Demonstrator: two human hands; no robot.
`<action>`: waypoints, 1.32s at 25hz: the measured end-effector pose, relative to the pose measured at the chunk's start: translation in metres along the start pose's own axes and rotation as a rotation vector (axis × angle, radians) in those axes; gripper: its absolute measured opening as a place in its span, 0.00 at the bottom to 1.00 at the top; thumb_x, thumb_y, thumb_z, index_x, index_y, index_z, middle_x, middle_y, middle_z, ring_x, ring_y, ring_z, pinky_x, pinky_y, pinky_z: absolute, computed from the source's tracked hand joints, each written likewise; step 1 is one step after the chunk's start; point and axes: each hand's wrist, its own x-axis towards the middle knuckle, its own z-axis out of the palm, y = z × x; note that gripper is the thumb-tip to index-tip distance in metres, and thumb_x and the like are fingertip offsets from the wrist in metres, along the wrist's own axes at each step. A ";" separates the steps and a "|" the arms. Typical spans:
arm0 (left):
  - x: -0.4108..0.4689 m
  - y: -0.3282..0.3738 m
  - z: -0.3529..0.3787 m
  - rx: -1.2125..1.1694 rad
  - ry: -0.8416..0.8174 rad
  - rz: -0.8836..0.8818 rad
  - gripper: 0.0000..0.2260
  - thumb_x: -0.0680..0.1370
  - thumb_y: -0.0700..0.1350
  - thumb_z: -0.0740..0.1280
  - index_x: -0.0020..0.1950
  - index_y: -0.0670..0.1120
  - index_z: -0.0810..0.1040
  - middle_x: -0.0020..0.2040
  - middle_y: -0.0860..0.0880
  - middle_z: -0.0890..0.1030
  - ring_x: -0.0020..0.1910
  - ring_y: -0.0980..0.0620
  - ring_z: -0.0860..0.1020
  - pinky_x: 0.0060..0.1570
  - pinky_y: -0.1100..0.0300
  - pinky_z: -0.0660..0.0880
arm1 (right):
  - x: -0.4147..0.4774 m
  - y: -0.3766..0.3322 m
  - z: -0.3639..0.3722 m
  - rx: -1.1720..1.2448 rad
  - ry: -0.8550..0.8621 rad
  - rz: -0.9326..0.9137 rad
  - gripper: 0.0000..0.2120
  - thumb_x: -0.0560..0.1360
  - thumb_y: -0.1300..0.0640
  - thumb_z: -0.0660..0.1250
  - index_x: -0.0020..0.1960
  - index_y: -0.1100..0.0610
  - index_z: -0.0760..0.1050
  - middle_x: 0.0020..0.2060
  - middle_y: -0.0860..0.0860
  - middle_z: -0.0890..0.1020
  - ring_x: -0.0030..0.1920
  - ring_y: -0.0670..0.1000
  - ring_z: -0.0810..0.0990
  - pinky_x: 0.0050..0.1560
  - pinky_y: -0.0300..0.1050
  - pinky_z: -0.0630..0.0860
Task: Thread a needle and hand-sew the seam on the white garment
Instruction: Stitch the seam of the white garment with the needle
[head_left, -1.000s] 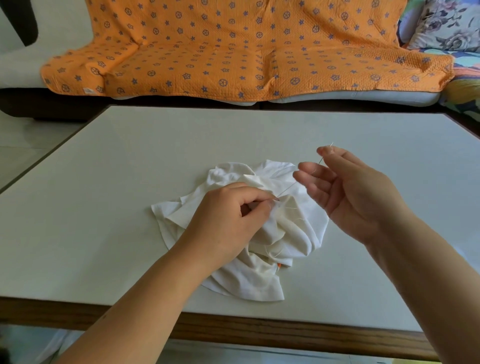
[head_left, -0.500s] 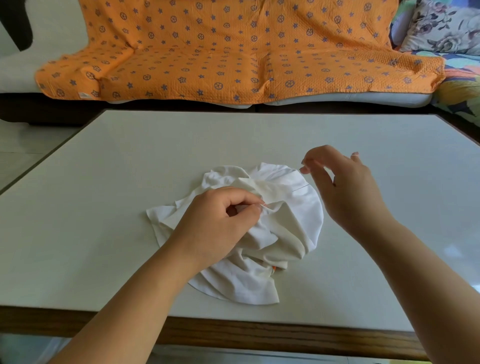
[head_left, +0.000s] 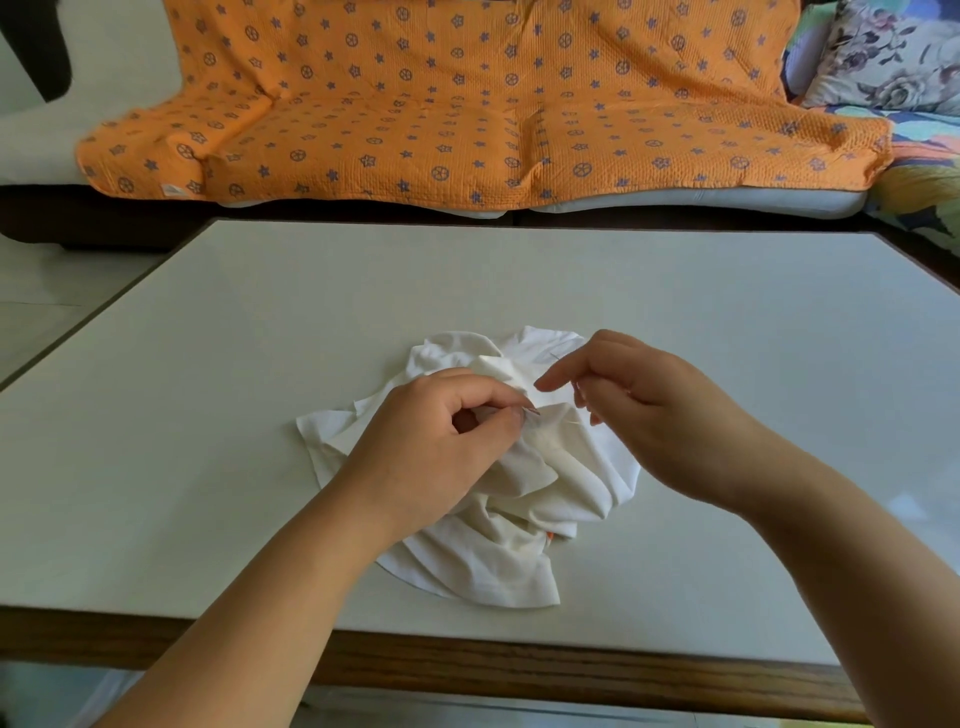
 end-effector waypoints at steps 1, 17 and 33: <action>0.000 0.000 0.000 0.008 0.000 0.014 0.08 0.77 0.45 0.68 0.47 0.57 0.85 0.44 0.58 0.83 0.46 0.60 0.80 0.46 0.69 0.74 | -0.001 -0.001 0.001 -0.008 -0.014 -0.014 0.14 0.79 0.59 0.59 0.50 0.45 0.81 0.41 0.41 0.76 0.45 0.40 0.75 0.46 0.31 0.71; 0.000 -0.003 0.001 0.102 0.043 0.158 0.07 0.77 0.44 0.69 0.47 0.55 0.85 0.42 0.60 0.79 0.41 0.60 0.77 0.41 0.72 0.71 | 0.002 0.004 0.004 -0.047 0.096 -0.092 0.02 0.70 0.57 0.71 0.40 0.51 0.83 0.36 0.45 0.79 0.41 0.45 0.78 0.42 0.32 0.72; 0.000 -0.003 0.002 0.156 0.049 0.206 0.05 0.77 0.44 0.70 0.48 0.52 0.85 0.40 0.55 0.79 0.42 0.57 0.77 0.42 0.72 0.71 | 0.004 0.006 0.003 -0.138 0.188 -0.090 0.06 0.76 0.57 0.68 0.41 0.49 0.77 0.39 0.43 0.77 0.42 0.40 0.76 0.42 0.27 0.69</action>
